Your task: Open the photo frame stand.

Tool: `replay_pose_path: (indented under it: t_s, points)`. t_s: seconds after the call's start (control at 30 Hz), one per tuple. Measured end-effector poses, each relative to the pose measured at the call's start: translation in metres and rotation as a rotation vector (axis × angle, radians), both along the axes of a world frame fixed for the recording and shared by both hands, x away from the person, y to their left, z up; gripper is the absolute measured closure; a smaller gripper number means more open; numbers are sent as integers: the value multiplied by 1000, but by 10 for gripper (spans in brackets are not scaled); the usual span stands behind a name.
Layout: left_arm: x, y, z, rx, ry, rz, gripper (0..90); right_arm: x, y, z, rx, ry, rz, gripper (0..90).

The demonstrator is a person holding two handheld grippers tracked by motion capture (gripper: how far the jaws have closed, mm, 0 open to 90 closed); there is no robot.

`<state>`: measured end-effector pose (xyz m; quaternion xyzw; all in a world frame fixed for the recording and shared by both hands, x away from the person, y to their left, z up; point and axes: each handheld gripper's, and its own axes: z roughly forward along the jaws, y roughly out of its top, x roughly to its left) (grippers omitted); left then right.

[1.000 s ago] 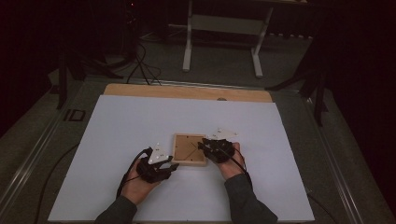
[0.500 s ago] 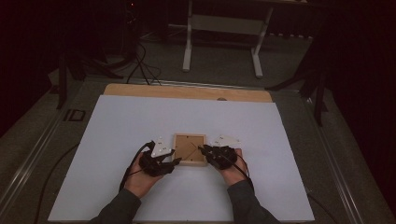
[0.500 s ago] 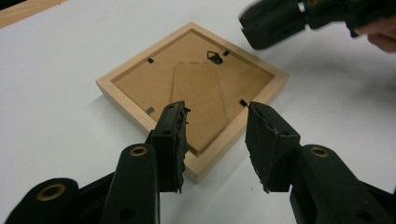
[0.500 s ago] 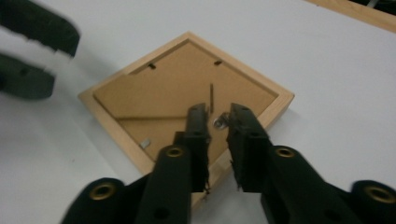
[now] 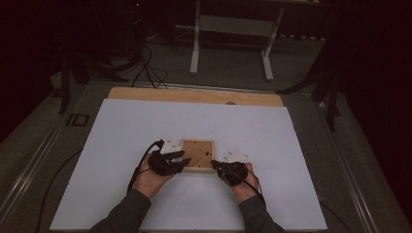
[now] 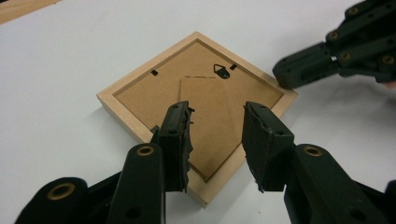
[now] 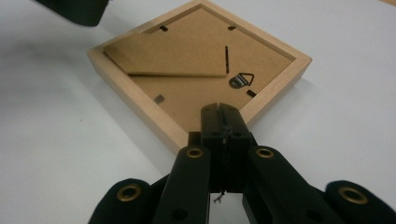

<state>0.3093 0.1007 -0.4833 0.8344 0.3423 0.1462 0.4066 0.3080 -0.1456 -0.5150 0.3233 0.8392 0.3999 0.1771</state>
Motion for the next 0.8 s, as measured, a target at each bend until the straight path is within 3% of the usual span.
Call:
replay_pose_path:
  t_s: [0.33,0.8]
  points:
    - [8,-5,-7,17,-6,23,558,-4,0,-1,1,-7,12,898]
    - [16,-15,-18,36,30,27,485,-5,1,-2,13,-11,18,898]
